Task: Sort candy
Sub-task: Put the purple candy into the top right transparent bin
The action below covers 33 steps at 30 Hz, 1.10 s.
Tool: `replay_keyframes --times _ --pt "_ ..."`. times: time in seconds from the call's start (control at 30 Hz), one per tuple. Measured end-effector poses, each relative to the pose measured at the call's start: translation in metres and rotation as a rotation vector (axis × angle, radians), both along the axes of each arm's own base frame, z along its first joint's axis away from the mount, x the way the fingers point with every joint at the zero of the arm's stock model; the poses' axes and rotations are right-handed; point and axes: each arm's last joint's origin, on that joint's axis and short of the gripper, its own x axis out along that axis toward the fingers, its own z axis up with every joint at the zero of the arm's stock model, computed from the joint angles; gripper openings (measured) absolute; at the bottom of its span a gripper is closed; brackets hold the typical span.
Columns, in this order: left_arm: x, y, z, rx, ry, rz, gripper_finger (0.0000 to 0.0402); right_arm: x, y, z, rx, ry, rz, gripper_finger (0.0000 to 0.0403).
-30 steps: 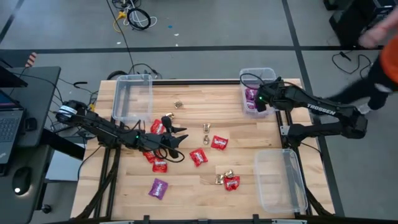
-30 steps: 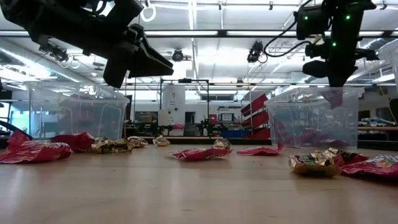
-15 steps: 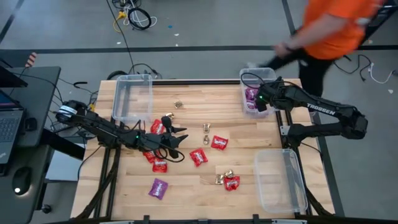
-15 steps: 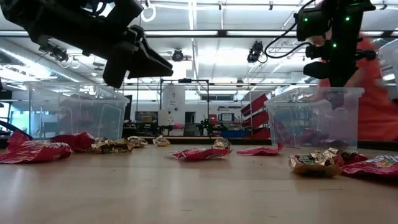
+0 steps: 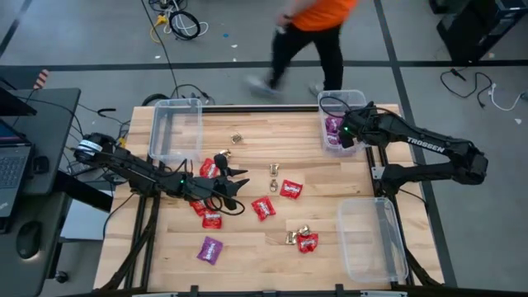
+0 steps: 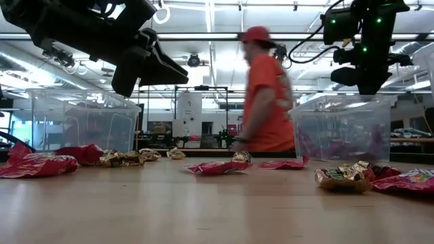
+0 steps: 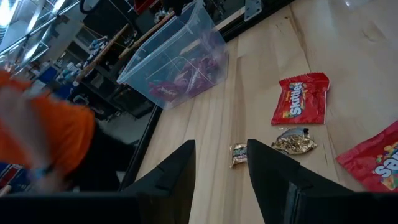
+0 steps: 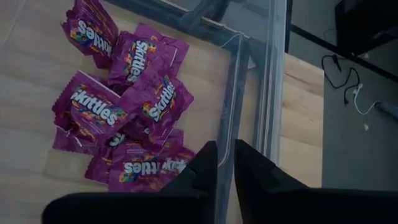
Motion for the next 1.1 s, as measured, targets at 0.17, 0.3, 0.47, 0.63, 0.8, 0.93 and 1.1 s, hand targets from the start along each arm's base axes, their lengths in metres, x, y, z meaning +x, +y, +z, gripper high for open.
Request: replay_keyframes --times 0.17,0.3,0.47,0.63,0.8,0.93,1.1 --pt "0.0 0.0 0.0 0.0 0.0 0.0 0.0147 0.0 0.0 0.001 0.004 0.011 0.013 0.0044" --pt "0.0 0.0 0.0 0.0 0.0 0.0 0.0147 0.003 0.0 0.014 -0.017 -0.024 0.026 0.0043" --pt "-0.001 -0.003 0.0 0.0 0.0 -0.012 0.0147 0.013 0.005 0.038 -0.064 -0.106 0.084 0.0045" --pt "-0.002 -0.011 0.0 0.0 0.001 -0.044 0.0147 0.027 0.018 0.06 -0.114 -0.204 0.205 0.0042" --pt "-0.007 -0.025 -0.002 0.008 0.024 -0.102 0.0147 0.046 0.037 0.074 -0.164 -0.314 0.383 0.0043" --pt "-0.014 -0.043 -0.002 0.003 0.025 -0.171 0.0147 0.063 0.058 0.083 -0.194 -0.43 0.556 0.0041" --pt "-0.027 -0.065 0.007 -0.05 -0.022 -0.275 0.0147 0.082 0.089 0.093 -0.218 -0.59 0.746 0.0041"
